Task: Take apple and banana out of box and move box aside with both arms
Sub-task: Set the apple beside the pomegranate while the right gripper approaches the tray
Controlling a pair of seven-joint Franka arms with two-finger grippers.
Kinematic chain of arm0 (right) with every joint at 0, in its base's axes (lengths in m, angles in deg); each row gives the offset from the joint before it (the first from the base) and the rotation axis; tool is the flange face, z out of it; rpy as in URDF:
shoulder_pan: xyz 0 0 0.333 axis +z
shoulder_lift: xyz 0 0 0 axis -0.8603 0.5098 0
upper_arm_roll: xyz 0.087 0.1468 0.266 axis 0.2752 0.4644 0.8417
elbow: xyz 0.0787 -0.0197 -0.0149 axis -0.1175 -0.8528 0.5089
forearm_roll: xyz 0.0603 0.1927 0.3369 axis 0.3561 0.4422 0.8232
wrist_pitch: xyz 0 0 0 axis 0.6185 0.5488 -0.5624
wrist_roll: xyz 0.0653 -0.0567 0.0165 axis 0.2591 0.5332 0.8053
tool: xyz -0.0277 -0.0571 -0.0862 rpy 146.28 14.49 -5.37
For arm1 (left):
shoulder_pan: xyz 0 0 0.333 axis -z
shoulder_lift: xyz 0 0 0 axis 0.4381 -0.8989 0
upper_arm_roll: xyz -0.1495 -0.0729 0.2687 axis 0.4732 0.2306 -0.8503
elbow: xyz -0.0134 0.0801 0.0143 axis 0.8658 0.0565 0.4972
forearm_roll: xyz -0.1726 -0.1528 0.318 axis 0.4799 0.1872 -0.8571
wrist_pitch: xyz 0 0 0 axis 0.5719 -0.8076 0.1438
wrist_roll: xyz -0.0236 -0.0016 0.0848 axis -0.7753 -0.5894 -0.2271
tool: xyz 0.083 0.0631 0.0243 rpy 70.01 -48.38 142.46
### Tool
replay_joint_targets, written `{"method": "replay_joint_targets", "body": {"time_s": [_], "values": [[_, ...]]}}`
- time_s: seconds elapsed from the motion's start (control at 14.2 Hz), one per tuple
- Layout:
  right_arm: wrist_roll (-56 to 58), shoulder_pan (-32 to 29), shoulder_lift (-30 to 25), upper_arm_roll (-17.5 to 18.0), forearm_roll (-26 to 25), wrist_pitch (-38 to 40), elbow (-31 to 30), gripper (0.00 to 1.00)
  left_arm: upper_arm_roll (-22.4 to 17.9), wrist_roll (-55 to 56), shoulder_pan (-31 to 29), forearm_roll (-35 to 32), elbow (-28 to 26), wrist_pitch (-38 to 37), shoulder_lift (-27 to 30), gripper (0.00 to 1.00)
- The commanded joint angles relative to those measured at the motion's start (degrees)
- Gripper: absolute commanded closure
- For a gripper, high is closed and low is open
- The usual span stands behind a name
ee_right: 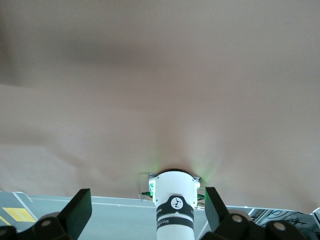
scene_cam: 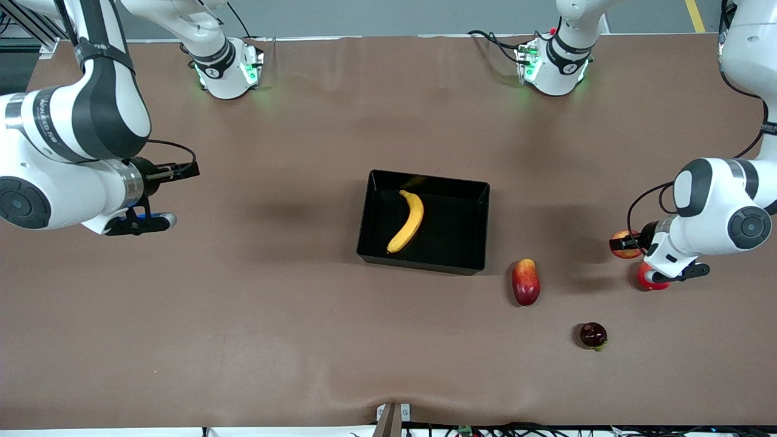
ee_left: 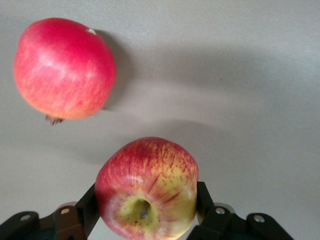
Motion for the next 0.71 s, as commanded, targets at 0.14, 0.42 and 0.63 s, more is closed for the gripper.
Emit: {"method": "replay_joint_targets", "body": {"time_s": [0.14, 0.42, 0.63], "values": [[-0.44, -1.81, -1.05, -0.33, 1.18, 6.05, 1.37, 0.0, 0.57, -0.04, 0.07, -5.8, 0.81, 5.05, -3.89, 1.0], [-0.27, -1.72, -0.53, -0.24, 1.09, 4.83, 6.52, 0.0, 0.57, -0.04, 1.47, -8.25, 2.74, 5.67, -6.62, 1.0], [0.43, 3.27, -0.35, -0.07, 0.83, -0.86, 9.1, 0.0, 0.48, 1.01, 1.83, -10.82, 3.19, 8.47, -9.43, 1.0]]}}
